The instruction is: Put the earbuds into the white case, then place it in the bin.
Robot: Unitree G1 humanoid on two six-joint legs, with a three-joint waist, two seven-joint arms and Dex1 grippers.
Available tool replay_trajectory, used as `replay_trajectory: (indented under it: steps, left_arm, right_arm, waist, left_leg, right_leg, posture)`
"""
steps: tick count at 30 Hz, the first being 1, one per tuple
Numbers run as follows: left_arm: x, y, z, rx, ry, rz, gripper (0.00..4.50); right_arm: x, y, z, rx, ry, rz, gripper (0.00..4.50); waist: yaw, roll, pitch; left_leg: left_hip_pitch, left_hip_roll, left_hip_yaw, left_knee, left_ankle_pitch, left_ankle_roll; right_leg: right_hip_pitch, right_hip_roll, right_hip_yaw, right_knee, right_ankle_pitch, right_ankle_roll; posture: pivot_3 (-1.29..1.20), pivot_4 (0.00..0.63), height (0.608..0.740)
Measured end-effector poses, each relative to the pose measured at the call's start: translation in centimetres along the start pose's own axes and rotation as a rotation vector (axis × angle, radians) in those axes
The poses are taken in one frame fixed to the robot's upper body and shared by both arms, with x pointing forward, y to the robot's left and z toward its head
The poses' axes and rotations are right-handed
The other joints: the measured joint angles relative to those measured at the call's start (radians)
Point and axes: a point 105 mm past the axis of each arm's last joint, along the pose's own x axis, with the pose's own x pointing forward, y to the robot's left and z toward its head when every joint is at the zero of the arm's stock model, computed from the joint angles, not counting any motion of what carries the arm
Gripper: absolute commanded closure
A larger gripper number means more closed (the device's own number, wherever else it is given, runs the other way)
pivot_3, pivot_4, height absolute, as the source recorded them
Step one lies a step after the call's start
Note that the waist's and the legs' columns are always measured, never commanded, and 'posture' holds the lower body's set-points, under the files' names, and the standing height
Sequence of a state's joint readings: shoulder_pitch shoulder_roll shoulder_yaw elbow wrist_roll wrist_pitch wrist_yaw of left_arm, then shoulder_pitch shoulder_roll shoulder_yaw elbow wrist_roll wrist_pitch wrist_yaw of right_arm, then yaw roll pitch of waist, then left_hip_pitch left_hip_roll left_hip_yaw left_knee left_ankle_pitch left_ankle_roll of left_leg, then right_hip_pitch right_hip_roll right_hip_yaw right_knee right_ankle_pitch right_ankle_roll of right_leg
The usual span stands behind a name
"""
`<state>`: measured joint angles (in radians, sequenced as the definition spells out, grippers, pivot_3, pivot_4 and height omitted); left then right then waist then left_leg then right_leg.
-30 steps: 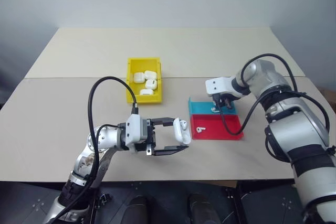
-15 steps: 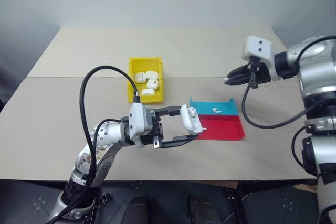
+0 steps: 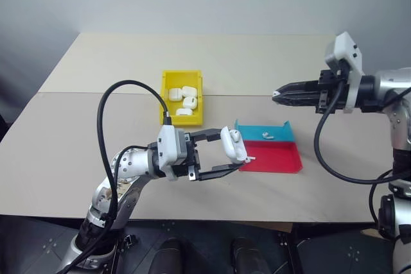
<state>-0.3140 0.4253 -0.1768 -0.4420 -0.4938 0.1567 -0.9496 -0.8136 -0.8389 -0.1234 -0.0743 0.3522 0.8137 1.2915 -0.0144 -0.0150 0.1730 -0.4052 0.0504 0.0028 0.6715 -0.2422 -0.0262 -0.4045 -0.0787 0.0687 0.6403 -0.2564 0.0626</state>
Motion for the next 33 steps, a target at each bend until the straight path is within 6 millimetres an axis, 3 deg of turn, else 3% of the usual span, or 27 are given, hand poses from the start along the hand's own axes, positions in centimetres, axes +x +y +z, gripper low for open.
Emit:
replay_trajectory:
  steps: [11, 17, 33]
  left_arm:
    - [0.0, 0.2, 0.0, 0.004, 0.001, 0.016, 1.72]
    - [0.0, 0.3, 0.0, 0.005, 0.007, 0.025, 1.72]
    - [0.0, 0.5, 0.0, 0.010, 0.025, 0.020, 1.72]
  right_arm:
    - [-0.6, 0.1, 1.0, 0.007, -0.051, -0.017, 3.86]
    - [-0.3, 1.5, 1.0, 0.016, -0.069, 0.038, 3.86]
    - [-1.1, 3.6, 3.3, 0.036, -0.192, 0.069, 3.86]
  waist:
    - [0.000, 0.000, 0.000]
    - [0.000, 0.000, 0.000]
    - [0.001, 0.000, 0.000]
  left_leg:
    - [0.000, 0.000, 0.000, 0.000, 0.000, 0.000]
    - [0.000, 0.000, 0.000, 0.001, 0.000, 0.000]
    - [-0.001, 0.000, 0.000, 0.001, 0.000, 0.000]
  right_leg:
    - [0.000, 0.000, 0.000, 0.000, 0.000, 0.000]
    - [0.000, 0.000, 0.000, 0.000, 0.000, 0.000]
    - [0.000, 0.000, 0.000, 0.000, 0.000, 0.000]
  posture:
    - [0.00, 0.150, 0.740]
    - [0.00, 0.150, 0.740]
    - [0.00, 0.150, 0.740]
